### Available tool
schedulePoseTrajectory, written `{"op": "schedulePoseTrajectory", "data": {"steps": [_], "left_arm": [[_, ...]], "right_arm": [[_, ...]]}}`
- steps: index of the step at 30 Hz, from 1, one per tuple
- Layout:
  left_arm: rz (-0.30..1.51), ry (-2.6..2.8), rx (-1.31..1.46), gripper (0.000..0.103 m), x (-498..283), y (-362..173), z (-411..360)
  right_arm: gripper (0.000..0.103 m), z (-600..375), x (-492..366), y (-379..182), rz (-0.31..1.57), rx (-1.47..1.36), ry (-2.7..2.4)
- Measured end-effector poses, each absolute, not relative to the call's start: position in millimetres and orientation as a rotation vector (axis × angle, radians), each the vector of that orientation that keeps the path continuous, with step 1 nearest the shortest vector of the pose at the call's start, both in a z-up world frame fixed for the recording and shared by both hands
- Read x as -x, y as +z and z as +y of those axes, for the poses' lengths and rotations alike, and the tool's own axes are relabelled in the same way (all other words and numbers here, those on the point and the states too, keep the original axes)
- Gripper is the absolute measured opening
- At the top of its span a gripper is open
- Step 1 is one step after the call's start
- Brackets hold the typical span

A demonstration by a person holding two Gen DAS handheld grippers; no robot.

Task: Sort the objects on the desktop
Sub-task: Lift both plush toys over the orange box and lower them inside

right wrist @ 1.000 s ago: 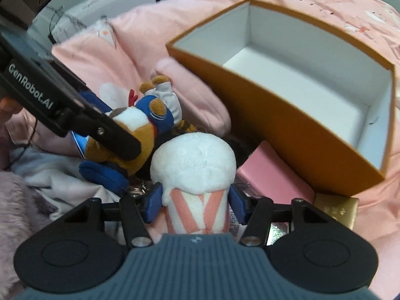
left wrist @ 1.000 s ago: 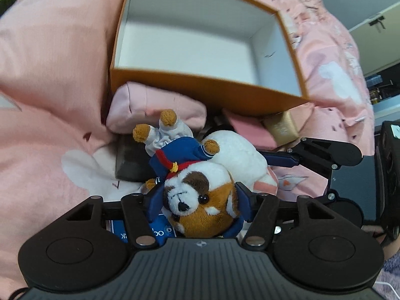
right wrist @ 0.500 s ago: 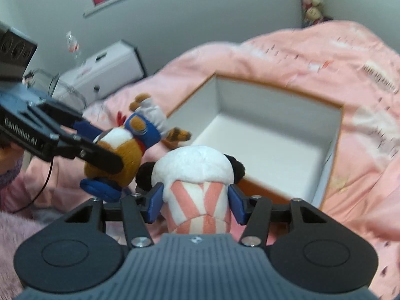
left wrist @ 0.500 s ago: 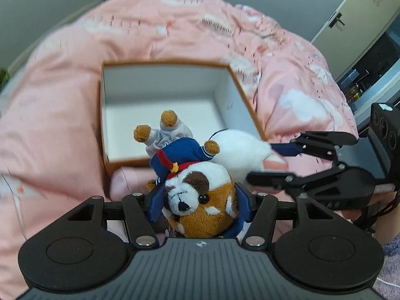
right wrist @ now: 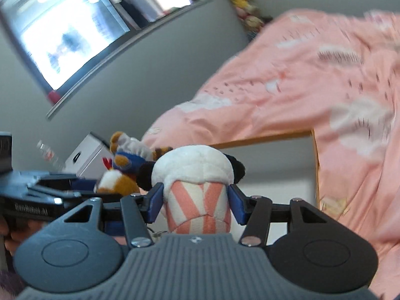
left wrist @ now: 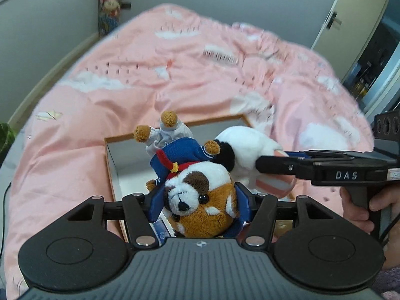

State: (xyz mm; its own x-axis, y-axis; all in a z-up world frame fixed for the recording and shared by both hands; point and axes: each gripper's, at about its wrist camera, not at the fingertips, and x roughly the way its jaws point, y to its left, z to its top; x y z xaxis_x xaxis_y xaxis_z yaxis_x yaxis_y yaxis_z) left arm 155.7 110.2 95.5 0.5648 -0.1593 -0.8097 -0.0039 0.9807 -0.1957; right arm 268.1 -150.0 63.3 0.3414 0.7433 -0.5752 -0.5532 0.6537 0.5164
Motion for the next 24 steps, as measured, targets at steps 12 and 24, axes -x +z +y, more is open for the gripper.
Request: {"op": "schedulePoseTrajectory", "data": {"steps": [12,24], "left_arm": [[1.292,-0.057,0.07,0.067,-212.9,-17.2,113.2],[1.426,-0.083,-0.141,0.071,-213.4,-56.8,103.6]], "right_arm": [[0.058,-110.3,-326.0,-39.6,1.214,-0.417,0.667],[0.06,-72.0,-325.8,-76.5,1.406,-0.321,0.695]]}}
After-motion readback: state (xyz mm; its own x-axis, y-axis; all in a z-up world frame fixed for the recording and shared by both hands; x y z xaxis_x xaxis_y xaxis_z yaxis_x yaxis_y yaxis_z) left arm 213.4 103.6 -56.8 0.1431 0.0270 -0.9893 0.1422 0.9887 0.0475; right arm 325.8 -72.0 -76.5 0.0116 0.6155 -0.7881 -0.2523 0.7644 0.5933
